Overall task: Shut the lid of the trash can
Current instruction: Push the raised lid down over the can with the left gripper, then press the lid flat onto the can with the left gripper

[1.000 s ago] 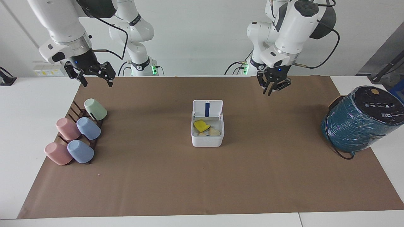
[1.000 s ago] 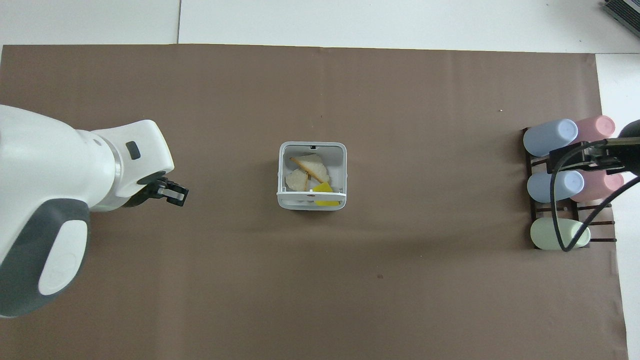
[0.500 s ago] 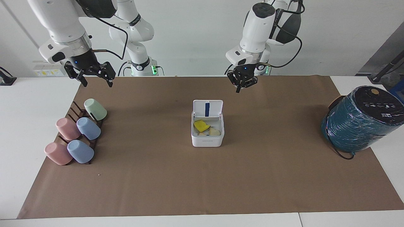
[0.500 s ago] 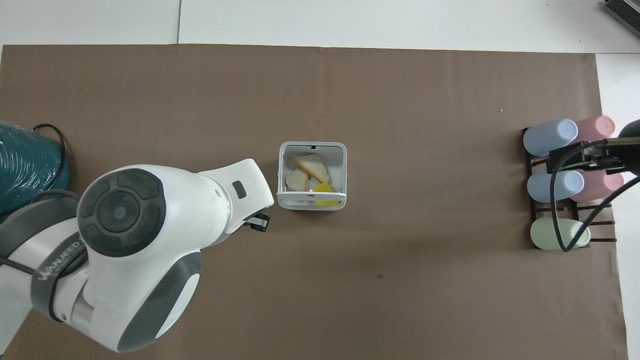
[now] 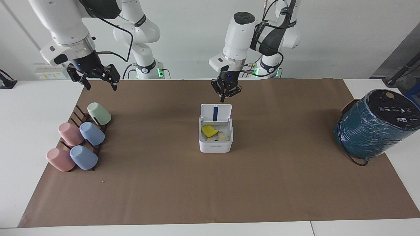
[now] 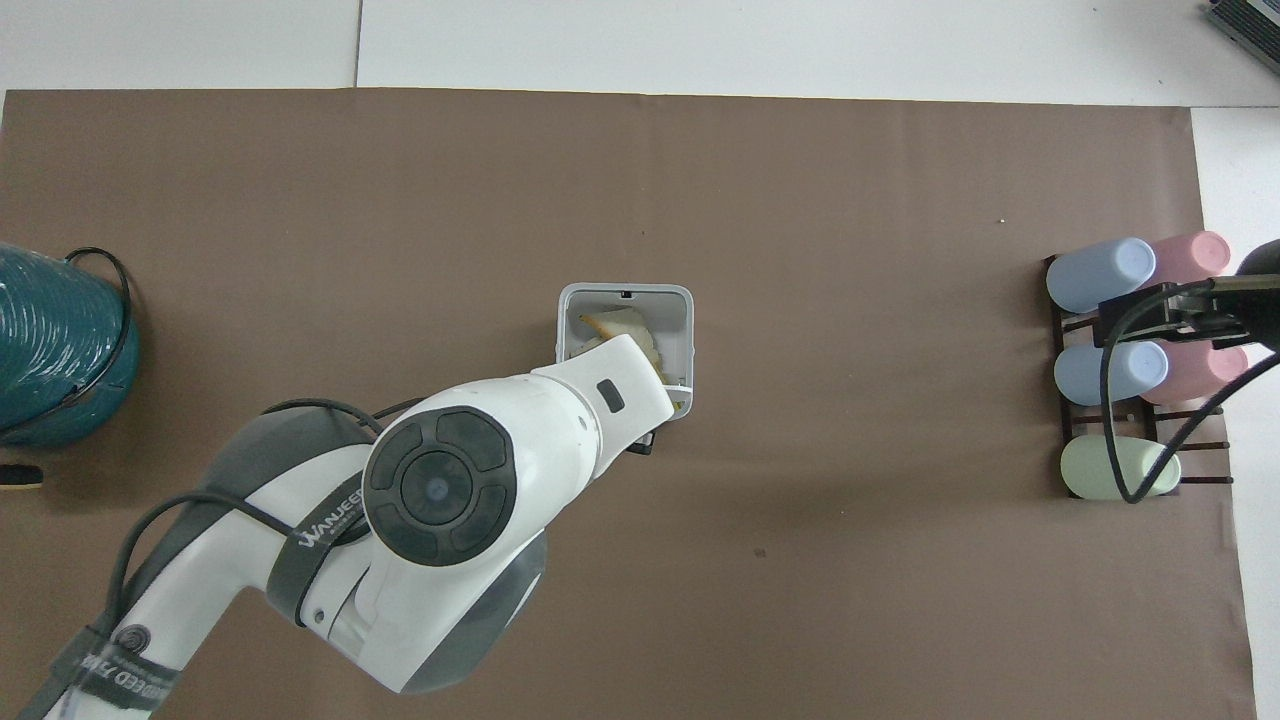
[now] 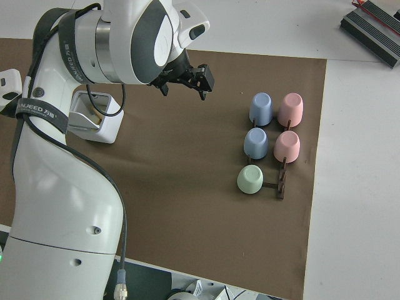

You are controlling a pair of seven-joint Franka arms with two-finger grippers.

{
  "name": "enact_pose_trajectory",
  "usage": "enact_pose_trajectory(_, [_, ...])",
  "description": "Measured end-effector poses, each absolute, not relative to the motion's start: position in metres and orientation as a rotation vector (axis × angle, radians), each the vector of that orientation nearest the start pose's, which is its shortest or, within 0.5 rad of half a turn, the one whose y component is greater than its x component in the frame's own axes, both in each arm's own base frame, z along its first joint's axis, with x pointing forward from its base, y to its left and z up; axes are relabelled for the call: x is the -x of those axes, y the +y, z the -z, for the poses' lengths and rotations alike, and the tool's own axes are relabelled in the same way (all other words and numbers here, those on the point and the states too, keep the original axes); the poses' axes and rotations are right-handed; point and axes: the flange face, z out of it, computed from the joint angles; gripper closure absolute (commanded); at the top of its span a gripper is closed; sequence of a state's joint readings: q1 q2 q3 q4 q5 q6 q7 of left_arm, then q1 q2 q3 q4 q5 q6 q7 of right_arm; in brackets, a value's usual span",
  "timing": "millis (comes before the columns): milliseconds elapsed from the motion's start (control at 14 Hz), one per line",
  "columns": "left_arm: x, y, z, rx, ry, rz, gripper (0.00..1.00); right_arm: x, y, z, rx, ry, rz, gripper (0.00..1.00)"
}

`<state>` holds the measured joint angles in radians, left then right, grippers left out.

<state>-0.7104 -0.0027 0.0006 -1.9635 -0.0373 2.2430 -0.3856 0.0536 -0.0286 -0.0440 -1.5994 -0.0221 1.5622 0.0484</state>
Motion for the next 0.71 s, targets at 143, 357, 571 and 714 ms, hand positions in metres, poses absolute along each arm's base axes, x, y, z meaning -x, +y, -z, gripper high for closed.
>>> enact_pose_trajectory(143, [-0.442, -0.391, -0.495, 3.282, 0.456, 0.416, 1.0, -0.545, 0.002, -0.626, 3.162, 0.061, -0.013, 0.0])
enact_pose_trajectory(357, [-0.451, -0.397, -0.484, 3.301, 0.428, 0.475, 1.0, -0.545, 0.002, -0.626, 3.162, 0.061, -0.013, 0.0])
enact_pose_trajectory(571, [-0.47, -0.389, -0.479, 3.319, 0.374, 0.572, 1.0, -0.545, 0.002, -0.626, 3.162, 0.061, -0.013, 0.0])
enact_pose_trajectory(714, [-0.485, -0.379, -0.476, 3.325, 0.327, 0.632, 1.0, -0.545, 0.002, -0.626, 3.162, 0.061, -0.013, 0.0])
